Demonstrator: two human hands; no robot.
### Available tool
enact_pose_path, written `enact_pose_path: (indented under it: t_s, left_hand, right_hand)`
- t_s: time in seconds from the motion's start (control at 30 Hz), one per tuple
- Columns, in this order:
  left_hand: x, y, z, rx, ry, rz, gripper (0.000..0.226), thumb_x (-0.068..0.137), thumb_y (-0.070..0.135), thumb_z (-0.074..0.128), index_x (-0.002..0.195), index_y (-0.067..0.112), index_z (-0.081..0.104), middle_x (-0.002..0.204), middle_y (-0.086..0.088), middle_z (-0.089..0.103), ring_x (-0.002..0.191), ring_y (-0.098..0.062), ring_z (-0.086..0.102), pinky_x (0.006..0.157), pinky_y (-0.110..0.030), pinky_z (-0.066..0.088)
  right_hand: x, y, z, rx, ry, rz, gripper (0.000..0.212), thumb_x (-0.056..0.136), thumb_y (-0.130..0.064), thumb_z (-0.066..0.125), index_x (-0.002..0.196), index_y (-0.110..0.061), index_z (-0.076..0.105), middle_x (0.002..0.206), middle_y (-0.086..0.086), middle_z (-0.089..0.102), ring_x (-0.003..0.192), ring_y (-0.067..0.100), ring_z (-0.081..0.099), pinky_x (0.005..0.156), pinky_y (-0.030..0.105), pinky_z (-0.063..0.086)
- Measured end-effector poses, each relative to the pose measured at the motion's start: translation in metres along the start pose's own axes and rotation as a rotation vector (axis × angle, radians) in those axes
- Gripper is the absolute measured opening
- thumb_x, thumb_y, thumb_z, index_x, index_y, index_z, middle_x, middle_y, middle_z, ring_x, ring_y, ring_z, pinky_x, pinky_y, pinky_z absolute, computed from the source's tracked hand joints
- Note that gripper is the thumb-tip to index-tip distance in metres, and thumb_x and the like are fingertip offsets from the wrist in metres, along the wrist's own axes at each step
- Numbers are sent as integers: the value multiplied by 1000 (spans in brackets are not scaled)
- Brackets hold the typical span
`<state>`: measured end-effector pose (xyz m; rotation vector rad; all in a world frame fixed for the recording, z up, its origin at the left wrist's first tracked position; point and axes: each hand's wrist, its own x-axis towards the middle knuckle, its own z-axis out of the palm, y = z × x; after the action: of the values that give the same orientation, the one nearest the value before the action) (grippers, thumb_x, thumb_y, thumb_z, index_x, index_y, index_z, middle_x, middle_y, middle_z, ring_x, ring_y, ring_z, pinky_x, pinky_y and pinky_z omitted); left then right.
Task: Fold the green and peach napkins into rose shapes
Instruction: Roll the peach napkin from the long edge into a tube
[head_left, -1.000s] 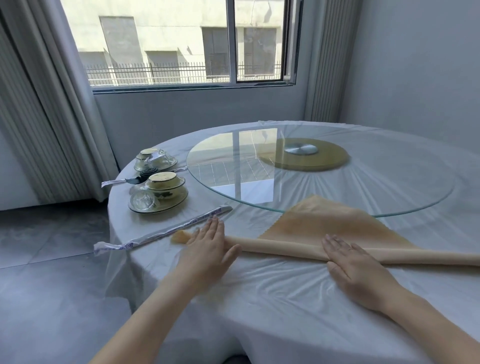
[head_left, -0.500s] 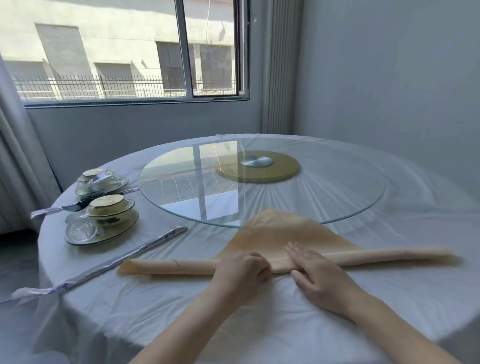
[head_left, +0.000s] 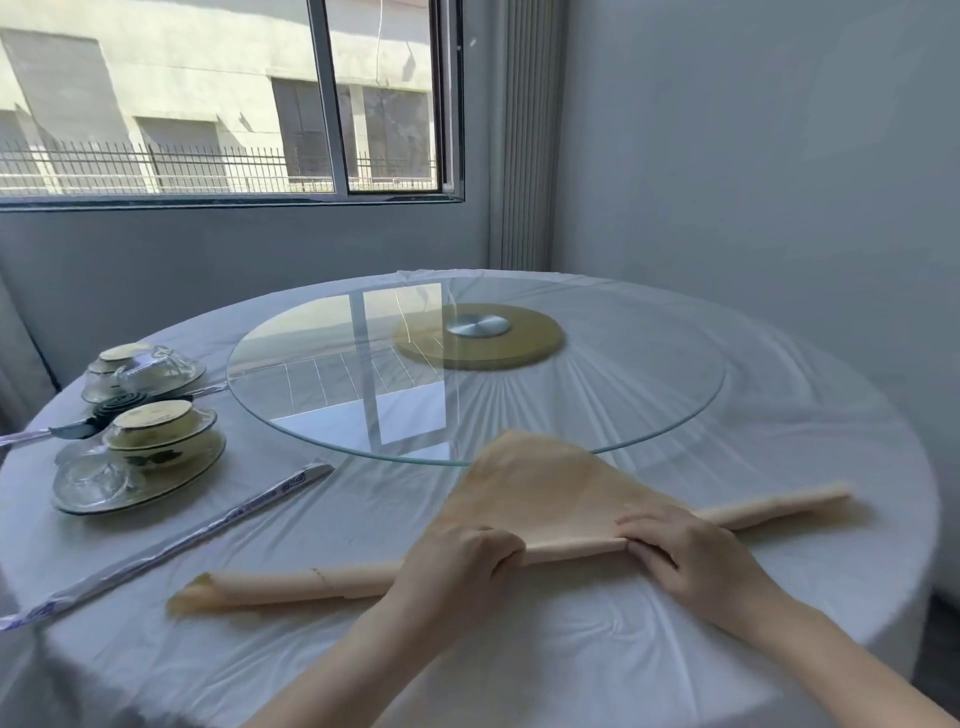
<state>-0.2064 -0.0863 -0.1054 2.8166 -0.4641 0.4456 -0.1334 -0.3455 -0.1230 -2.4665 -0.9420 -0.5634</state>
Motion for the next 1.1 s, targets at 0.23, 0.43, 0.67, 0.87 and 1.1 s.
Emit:
enact_pose_path:
  t_s: [0.23,0.43,0.67,0.87,1.1]
  left_hand:
    - [7,0,3,-132,129,-132,15,94,32,49,102,24,59,103,6,62,93,-20,57,72,-30,38]
    - [15,-6,4,-53,121,-139,21,95,30,45,94,23,64,105,11,59,99,-12,52,75,-28,40]
    - [37,29,16,-153,18,101,48,91,37,23,103,13,62,111,-2,61,97,-21,56,81,-31,42]
    - [56,42,36,-243,-43,175,19,98,26,36,99,14,50,102,-2,53,93,-24,55,77,-31,41]
    - [50,46,46,-68,-79,160,78,83,53,10,143,9,33,150,-8,34,140,-18,28,111,-22,20]
  right_hand:
    - [12,-11,1,-101,76,78,16,75,-18,72,91,-21,70,79,-6,69,72,18,65,68,24,48]
    - [19,-14,13,-104,89,125,4,78,-19,70,81,-19,72,81,-6,64,71,19,61,67,34,52]
    - [16,-13,14,-106,-124,211,67,81,-54,16,116,-24,65,120,-8,62,115,12,54,109,31,13]
    - [18,-16,7,-162,-327,249,95,65,-57,-13,145,-27,29,152,-13,26,141,0,13,106,20,-11]
    - [10,-20,6,-187,-428,313,85,70,-59,-13,148,-35,8,157,-13,2,142,2,-7,113,26,-8]
